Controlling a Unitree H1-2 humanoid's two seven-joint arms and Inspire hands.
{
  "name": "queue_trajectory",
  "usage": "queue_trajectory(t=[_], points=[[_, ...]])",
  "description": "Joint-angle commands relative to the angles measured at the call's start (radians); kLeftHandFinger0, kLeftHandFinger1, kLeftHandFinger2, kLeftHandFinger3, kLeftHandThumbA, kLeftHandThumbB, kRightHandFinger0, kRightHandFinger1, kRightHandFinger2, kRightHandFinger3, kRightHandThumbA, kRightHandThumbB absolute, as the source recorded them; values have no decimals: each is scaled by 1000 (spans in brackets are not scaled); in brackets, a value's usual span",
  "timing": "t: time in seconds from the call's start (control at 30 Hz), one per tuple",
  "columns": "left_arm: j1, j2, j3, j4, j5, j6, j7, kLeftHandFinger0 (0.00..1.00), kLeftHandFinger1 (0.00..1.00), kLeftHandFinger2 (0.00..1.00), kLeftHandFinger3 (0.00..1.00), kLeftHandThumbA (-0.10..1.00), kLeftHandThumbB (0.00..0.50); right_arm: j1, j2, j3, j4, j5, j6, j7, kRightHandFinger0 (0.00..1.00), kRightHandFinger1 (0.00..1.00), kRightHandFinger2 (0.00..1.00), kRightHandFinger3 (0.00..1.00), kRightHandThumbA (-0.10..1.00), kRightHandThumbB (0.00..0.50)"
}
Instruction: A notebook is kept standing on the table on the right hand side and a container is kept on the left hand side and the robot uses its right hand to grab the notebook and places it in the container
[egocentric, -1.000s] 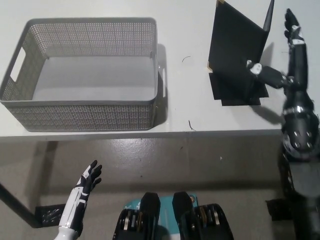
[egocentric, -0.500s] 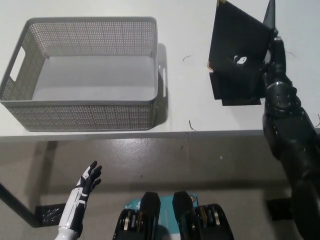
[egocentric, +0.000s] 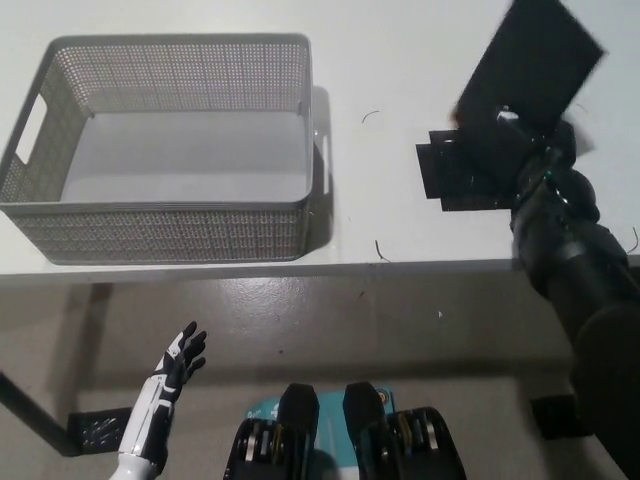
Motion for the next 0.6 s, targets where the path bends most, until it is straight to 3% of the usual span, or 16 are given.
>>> queue_trajectory(t=[0.0,0.23,0.3,0.37,0.4,0.43,0.5,0.57], points=[[-4,9,4,-22,-20,-40,-19,1000,1000,1000,1000,1000,299,-96,10,-15,-29,93,-109,15,0,223,673,590,-100,126],[-8,7,6,-17,-16,-40,-19,1000,1000,1000,1000,1000,295,-126,4,-23,-57,156,-137,64,0,301,717,767,-100,98],[-5,6,7,-18,-27,-40,-27,1000,1000,1000,1000,1000,292,-136,6,-12,-72,156,-135,55,0,259,697,862,-100,106],[-3,8,6,-20,-24,-40,-27,1000,1000,1000,1000,1000,292,-146,12,1,-97,161,-136,67,0,129,647,742,-100,101],[-4,9,5,-19,-18,-40,-25,1000,1000,1000,1000,1000,289,-150,21,13,-127,160,-135,74,0,123,624,658,-100,109],[-4,11,4,-18,-16,-40,-24,1000,1000,1000,1000,1000,294,-155,33,24,-167,164,-129,85,0,122,628,644,-100,102],[-5,13,3,-15,-15,-40,-25,1000,1000,1000,1000,1000,297,-156,59,46,-264,177,-85,107,0,218,687,774,-100,73],[-6,15,0,-14,-9,-40,-23,1000,1000,1000,1000,1000,297,-147,90,75,-385,191,-37,115,0,275,696,813,-100,94]])
